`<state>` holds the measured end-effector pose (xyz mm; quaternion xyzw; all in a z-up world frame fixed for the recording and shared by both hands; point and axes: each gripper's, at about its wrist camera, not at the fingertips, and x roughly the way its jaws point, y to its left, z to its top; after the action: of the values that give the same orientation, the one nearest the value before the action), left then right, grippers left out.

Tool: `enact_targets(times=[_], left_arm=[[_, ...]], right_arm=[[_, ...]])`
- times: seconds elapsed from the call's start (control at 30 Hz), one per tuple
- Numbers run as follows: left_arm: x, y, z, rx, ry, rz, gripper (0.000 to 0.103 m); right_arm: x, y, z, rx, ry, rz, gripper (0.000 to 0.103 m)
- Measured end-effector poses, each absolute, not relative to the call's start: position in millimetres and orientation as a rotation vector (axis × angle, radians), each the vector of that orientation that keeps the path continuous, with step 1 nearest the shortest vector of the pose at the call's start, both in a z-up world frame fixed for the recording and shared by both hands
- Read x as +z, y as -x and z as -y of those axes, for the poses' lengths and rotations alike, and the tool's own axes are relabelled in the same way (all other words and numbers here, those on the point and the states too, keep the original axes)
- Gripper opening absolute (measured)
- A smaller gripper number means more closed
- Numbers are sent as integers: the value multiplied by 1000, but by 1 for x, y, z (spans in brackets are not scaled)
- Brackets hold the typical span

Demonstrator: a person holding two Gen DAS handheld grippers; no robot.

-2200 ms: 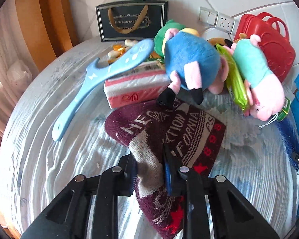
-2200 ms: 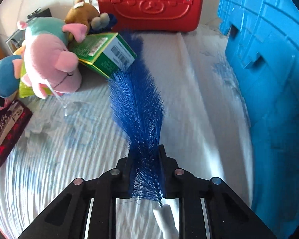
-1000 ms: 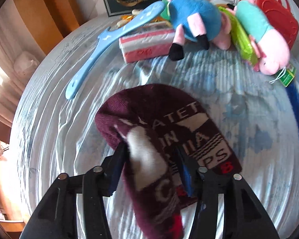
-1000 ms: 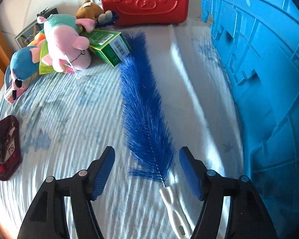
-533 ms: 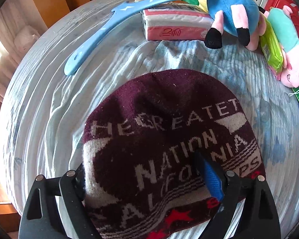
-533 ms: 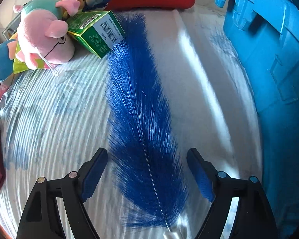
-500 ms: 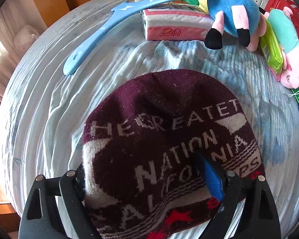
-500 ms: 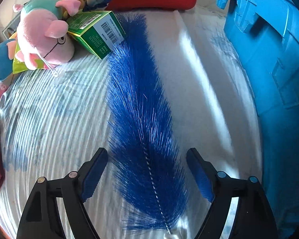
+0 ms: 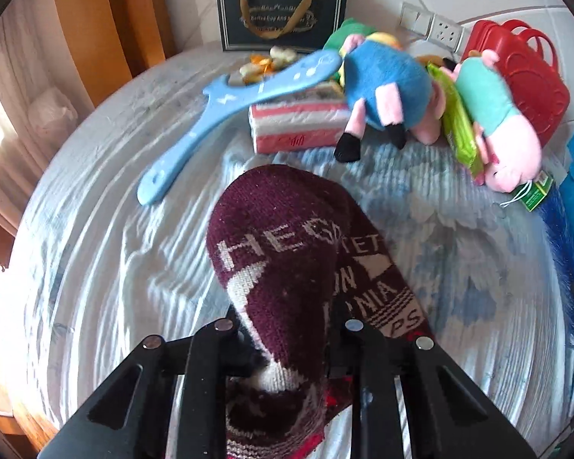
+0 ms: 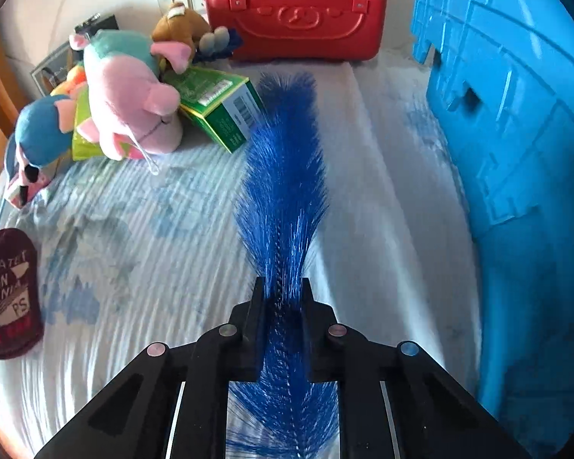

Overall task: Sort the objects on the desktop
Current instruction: 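Lift the beanie and feather duster off the bed, then carry the beanie and duster over the crate and open both grippers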

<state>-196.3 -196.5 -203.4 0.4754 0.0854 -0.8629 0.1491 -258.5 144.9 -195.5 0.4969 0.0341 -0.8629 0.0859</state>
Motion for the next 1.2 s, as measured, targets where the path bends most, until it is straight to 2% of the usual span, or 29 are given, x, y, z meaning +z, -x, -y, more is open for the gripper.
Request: enact_targets(times=[0.1, 0.3, 0.63, 0.83, 0.97, 1.2], left_arm=[[-159, 192, 184, -2572, -1231, -166, 22], [-79, 175, 155, -2743, -988, -117, 22], [19, 160, 84, -3035, -710, -119, 22], [61, 148, 10, -3195, -541, -82, 22], [82, 145, -53, -3279, -472, -123, 22], [110, 137, -184, -3419, -406, -67, 22]], right_arm=[[-160, 241, -144, -2630, -1353, -96, 14], [-84, 206, -151, -2698, -1088, -64, 14], [30, 150, -153, -2773, -690, -4, 14], [85, 111, -193, -2873, -481, 21, 14], [111, 89, -244, -2944, -387, 9, 14], [132, 65, -353, -3058, -318, 31, 14]])
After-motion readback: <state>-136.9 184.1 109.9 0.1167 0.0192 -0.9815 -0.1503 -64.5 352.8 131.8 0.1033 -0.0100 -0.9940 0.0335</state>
